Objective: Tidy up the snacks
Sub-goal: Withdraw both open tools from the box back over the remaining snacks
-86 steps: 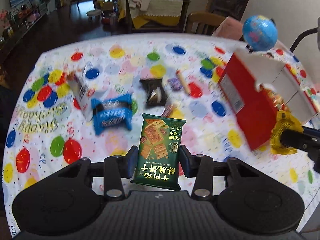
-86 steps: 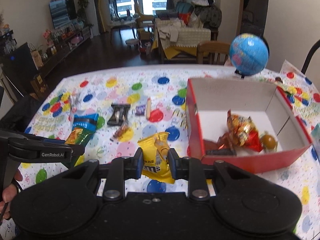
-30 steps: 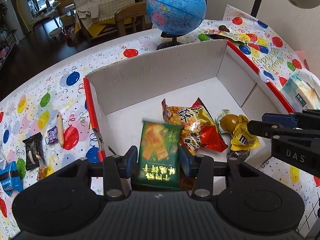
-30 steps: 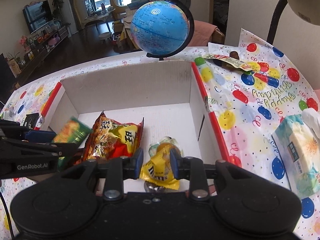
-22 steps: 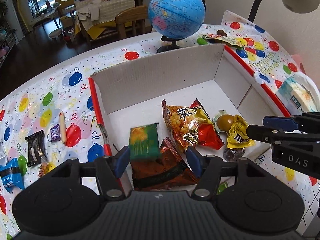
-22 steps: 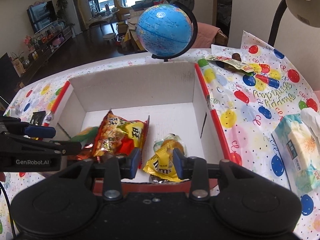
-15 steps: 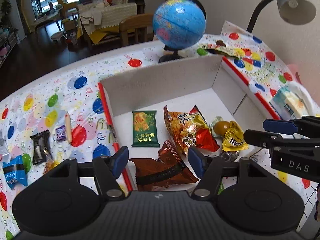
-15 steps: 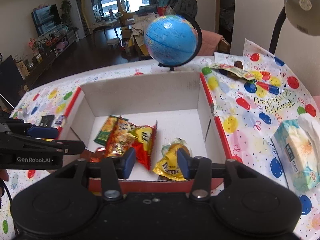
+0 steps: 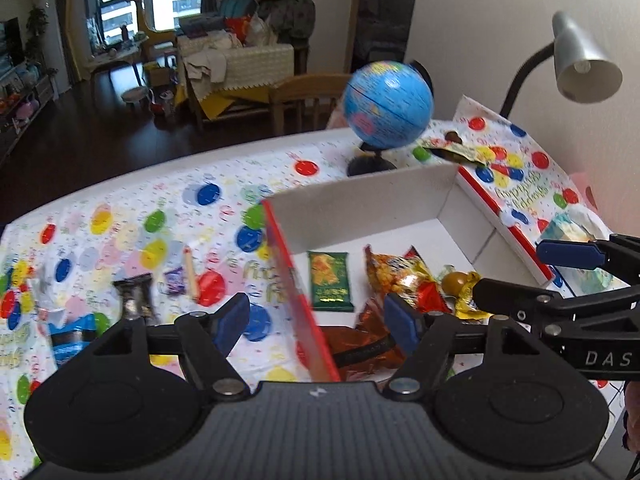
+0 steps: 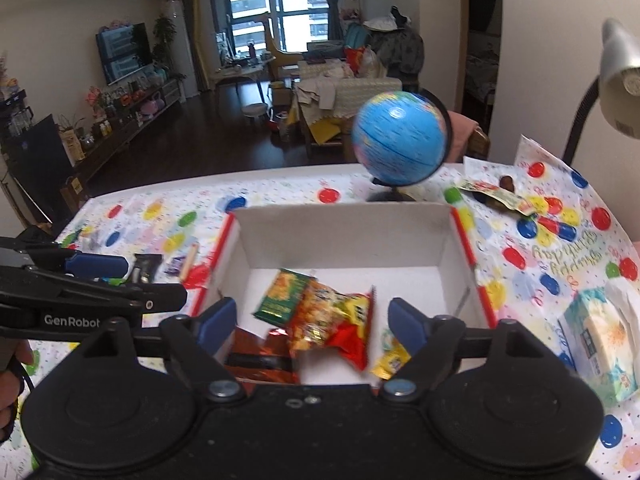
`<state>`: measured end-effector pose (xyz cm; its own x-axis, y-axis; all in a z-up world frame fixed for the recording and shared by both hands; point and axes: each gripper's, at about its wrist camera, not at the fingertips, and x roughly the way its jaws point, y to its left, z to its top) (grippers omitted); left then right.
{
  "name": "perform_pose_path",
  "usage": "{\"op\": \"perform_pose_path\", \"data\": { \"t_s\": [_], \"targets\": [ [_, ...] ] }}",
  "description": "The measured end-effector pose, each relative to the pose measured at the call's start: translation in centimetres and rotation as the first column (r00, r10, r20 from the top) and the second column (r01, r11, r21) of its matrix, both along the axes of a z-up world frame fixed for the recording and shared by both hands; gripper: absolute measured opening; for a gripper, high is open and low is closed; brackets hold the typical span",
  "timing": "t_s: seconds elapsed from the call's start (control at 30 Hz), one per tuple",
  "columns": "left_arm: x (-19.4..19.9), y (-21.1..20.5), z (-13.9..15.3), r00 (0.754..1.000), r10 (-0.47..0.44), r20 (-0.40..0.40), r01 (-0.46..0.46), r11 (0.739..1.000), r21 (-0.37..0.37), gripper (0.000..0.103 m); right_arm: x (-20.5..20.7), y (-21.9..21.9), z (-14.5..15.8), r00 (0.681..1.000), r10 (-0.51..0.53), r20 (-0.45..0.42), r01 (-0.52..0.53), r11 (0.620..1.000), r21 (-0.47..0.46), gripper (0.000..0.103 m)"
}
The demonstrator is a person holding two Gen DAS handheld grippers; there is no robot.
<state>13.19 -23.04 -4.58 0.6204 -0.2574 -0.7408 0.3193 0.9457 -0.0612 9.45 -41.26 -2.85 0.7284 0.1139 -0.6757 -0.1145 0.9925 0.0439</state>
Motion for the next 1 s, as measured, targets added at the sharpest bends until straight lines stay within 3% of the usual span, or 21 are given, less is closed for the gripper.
{"op": "perform_pose_path", "data": {
  "t_s": [0.5, 0.83, 1.0],
  "targets": [
    [-1.5, 10.0, 1.7, 0.994, 0.088, 0.062, -0.087, 0.996, -0.017, 0.083, 0.6, 9.2, 0.9, 0.998, 0.064, 0.024, -0.065, 0.997, 0.033, 0.103],
    [-1.6, 17.8, 1.0, 0.985, 0.166, 0.036, -0.165, 0.986, -0.025, 0.083, 1.3, 16.0, 0.1, 0.995, 0.103, -0.011, -0.103, 0.994, 0.029, 0.103],
    [-1.4, 21.7, -0.3, 0.978, 0.206, 0.009, -0.206, 0.978, -0.026, 0.083, 1.9, 18.7, -1.0, 0.996, 0.073, -0.055, -0.071, 0.997, 0.031, 0.103]
  ]
}}
